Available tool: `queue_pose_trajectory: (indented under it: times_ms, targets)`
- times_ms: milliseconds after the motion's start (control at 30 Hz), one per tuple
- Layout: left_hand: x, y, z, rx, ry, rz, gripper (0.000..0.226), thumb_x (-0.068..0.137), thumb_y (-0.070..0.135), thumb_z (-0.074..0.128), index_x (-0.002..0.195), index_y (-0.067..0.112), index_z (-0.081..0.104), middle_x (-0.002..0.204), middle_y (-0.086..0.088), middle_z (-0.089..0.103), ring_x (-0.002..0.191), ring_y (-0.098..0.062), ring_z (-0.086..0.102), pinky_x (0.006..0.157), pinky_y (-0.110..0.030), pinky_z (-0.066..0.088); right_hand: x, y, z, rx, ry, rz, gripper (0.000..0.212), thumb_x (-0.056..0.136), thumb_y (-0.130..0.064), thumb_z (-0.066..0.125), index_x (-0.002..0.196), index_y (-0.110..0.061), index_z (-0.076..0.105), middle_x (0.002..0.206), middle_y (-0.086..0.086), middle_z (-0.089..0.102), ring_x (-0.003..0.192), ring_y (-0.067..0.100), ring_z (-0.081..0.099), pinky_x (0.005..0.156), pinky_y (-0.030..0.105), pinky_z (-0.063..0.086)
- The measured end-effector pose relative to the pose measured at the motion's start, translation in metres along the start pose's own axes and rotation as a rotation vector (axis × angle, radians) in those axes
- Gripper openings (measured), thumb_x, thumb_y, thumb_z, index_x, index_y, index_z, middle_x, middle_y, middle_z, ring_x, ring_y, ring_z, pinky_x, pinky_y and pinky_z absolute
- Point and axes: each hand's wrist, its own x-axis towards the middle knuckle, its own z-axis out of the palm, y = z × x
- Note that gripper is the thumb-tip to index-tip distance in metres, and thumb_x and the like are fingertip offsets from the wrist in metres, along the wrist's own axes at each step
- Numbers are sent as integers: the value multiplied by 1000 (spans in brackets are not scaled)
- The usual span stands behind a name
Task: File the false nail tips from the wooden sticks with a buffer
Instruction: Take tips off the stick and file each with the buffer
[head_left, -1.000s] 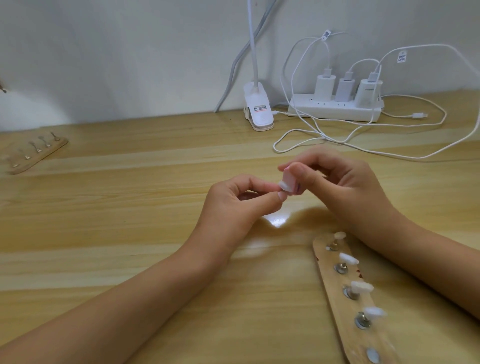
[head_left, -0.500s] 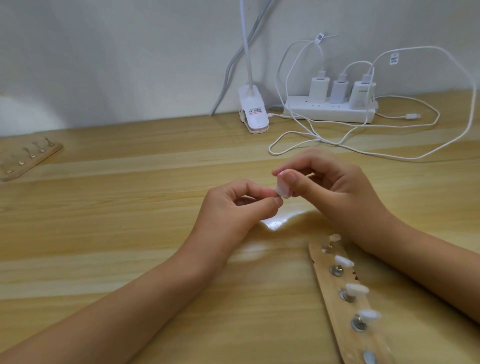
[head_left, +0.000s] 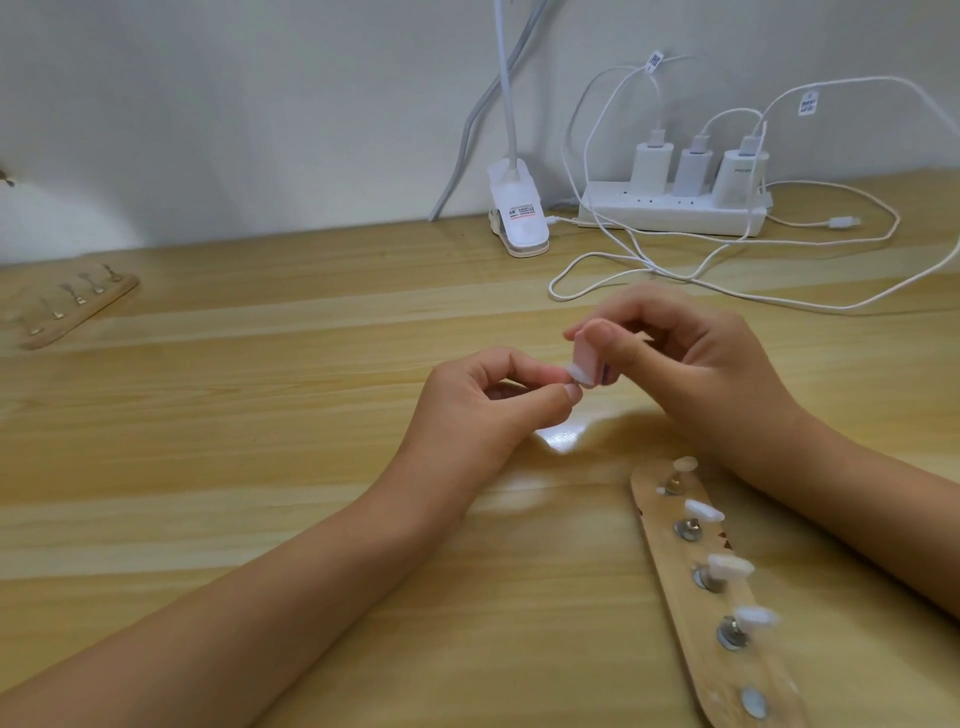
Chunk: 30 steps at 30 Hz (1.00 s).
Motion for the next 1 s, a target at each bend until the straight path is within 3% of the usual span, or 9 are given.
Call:
queue_pose_trajectory:
  times_ms: [133,300,467,600,733,867,1000]
  targets:
    - [0,0,1,-3,-2,-5,6,70,18,79,73,21,75,74,0,74,72,-7,67,75,-22,53,0,-1,-1,-22,-46,17,25,88,-24,61,89,0,70,82,11,65,71,4,62,69,13,48]
    - [0,0,0,15,-5,1,16,78,10,77,71,24,74,72,2,73,71,-7,67,73,-18,51,0,-3,-1,-1,-38,8,24,86,-23,62,87,0,67,87,21,64,72,9,63,69,17,49]
    - [1,1,0,3,2,-4,16,80,11,76,70,24,72,68,2,71,67,-6,65,68,-15,50,-2,-3,1,41,37,-95,25,95,-20,63,91,5,64,81,16,60,73,21,62,68,26,52]
    - [1,-1,-1,14,-4,1,10,78,18,76,72,26,73,71,3,72,71,-7,67,73,-21,51,-1,0,0,-61,-35,26,24,90,-31,65,87,-8,67,79,4,63,72,15,61,70,30,51]
    - [1,-1,-1,16,4,15,4,72,27,74,70,30,72,71,4,72,72,-8,68,79,-29,53,-2,-2,3,-88,8,-91,15,90,-23,70,89,-8,67,88,9,63,76,22,61,73,32,53]
    - [2,-2,-1,28,-2,16,2,72,29,74,71,29,72,69,5,71,69,-6,66,75,-29,50,-2,-2,2,-102,4,-13,19,87,-29,70,85,-10,67,86,5,63,76,16,60,73,31,50]
    - [2,-3,-1,27,-3,29,5,73,27,73,69,29,71,66,5,69,64,-6,63,69,-27,48,-2,-4,3,-42,-18,-48,17,86,-27,73,85,-11,66,90,12,63,77,18,60,72,30,51]
